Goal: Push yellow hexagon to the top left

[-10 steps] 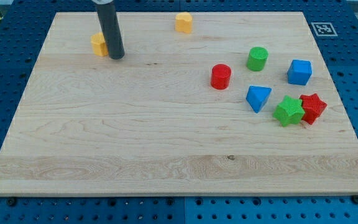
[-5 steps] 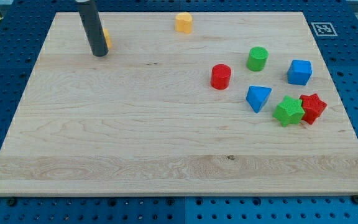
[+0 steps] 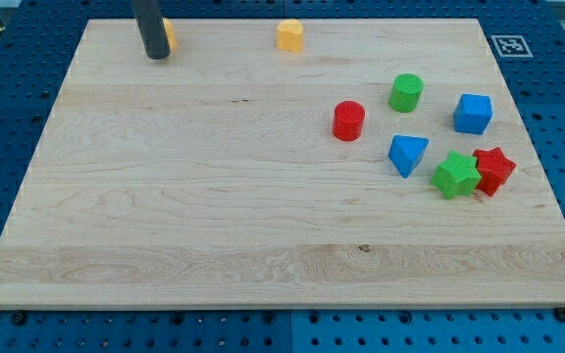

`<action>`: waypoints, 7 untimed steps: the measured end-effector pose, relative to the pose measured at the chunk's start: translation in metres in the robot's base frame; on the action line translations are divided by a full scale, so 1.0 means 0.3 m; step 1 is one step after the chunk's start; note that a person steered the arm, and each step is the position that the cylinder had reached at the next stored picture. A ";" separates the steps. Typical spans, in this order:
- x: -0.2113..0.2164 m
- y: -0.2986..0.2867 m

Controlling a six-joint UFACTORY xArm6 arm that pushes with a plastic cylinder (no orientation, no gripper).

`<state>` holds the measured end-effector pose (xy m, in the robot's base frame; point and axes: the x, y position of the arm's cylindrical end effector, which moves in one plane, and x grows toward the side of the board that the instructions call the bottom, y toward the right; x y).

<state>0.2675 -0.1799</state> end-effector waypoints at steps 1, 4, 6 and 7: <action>0.000 0.000; 0.002 0.030; -0.009 0.194; -0.066 0.184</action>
<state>0.2476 -0.1247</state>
